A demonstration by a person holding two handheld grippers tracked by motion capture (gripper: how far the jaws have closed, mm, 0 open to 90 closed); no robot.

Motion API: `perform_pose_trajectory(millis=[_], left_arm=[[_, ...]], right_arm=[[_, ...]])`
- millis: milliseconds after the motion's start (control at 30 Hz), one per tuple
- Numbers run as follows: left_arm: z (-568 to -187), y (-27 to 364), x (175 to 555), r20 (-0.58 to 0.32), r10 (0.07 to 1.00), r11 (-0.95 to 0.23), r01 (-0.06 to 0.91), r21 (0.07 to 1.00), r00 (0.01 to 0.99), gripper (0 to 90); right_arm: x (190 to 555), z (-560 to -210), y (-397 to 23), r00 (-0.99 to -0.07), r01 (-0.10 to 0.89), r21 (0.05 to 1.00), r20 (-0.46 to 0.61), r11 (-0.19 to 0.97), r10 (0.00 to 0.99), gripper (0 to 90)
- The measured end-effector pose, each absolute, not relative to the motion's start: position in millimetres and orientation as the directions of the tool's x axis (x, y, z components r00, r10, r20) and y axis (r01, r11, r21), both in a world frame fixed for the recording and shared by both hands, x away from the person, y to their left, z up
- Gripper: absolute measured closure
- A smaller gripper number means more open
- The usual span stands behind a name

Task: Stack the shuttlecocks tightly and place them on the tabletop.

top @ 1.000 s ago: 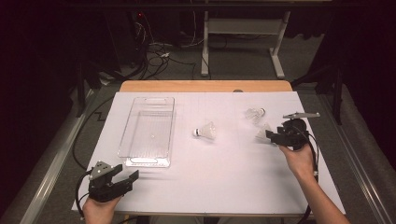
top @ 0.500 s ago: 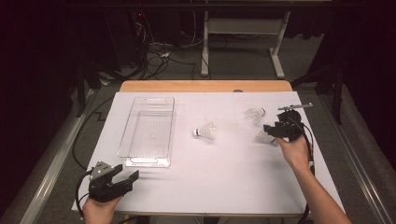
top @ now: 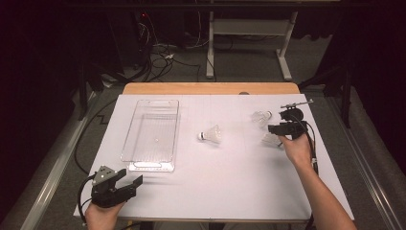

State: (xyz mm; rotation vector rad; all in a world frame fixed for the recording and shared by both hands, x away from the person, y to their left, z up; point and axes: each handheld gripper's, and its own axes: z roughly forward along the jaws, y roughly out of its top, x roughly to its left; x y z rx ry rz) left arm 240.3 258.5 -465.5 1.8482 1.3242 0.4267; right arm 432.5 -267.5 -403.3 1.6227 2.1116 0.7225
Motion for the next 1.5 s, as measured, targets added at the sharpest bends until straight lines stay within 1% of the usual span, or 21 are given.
perform_pose_trajectory(millis=[367, 667, 900, 1067, 1333, 1500], left_arm=[[-465, 259, 240, -0.176, 0.901, -0.126, 0.630, 0.767, 0.395, 30.9], [-465, 259, 240, -0.175, 0.902, -0.126, 0.629, 0.767, 0.395, 31.0], [-465, 258, 240, -0.169, 0.901, -0.134, 0.628, 0.767, 0.399, 30.8], [-466, 258, 240, -0.174, 0.900, -0.131, 0.628, 0.767, 0.399, 30.8], [-465, 258, 240, -0.173, 0.900, -0.131, 0.626, 0.769, 0.401, 31.1], [-465, 257, 240, -0.172, 0.900, -0.133, 0.626, 0.769, 0.402, 31.2]], right_arm=[[444, -406, -259, -0.245, 0.790, 0.579, -0.005, 0.203, 0.969, 50.1], [448, -411, -257, -0.243, 0.809, 0.546, -0.028, 0.219, 0.970, 55.7], [447, -412, -256, -0.247, 0.816, 0.528, -0.050, 0.236, 0.968, 58.3], [447, -412, -257, -0.250, 0.821, 0.518, -0.049, 0.239, 0.967, 63.4], [445, -411, -258, -0.271, 0.824, 0.501, -0.060, 0.264, 0.961, 79.9], [443, -410, -258, -0.283, 0.822, 0.497, -0.070, 0.279, 0.957, 85.1]])
